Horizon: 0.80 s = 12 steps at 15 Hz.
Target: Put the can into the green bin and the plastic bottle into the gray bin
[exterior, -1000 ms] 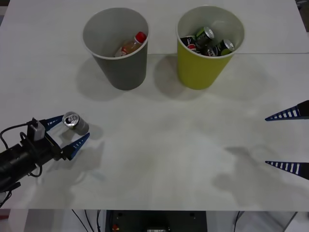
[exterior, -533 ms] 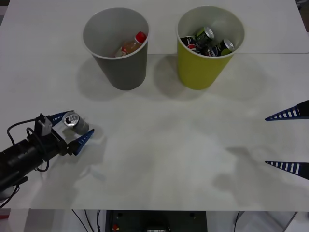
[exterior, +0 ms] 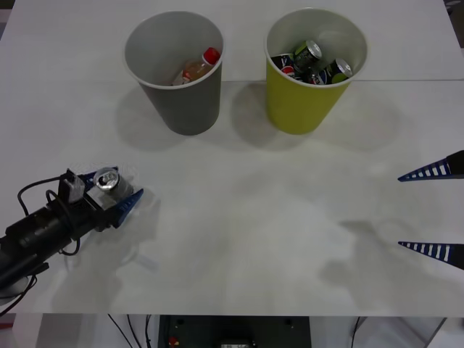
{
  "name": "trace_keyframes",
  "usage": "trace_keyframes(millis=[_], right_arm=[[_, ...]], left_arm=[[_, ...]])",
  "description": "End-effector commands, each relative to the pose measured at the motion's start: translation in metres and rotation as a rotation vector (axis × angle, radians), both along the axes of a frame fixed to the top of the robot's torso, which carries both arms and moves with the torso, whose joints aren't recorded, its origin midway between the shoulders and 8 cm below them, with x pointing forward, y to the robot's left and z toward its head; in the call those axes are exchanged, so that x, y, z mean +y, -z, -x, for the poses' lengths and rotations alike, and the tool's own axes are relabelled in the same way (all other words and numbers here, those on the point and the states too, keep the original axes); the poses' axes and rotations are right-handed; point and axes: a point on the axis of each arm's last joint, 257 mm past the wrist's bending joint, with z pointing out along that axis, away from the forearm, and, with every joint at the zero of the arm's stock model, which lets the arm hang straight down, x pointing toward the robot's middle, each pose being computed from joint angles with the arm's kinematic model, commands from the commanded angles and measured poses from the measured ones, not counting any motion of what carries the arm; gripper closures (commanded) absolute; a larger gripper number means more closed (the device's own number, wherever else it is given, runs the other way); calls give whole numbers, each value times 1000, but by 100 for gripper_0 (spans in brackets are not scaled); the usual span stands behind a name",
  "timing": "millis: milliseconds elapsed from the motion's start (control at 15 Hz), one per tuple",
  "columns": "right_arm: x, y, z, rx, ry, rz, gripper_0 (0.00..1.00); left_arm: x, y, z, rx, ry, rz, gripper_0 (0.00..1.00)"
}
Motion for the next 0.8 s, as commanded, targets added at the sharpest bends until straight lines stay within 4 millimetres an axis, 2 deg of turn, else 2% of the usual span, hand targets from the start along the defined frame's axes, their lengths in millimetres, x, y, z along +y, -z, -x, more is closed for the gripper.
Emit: trace_keyframes(millis=[67,467,800], right_arm=[[0,0,0,0,0,0,0],[0,0,0,0,0,0,0],[0,0,0,0,0,0,0]], left_arm=[[2,2,0,-1,2,-19,100],[2,0,0,-9,2,-24,100],[-3,-15,-1,-12,42,-66,100]])
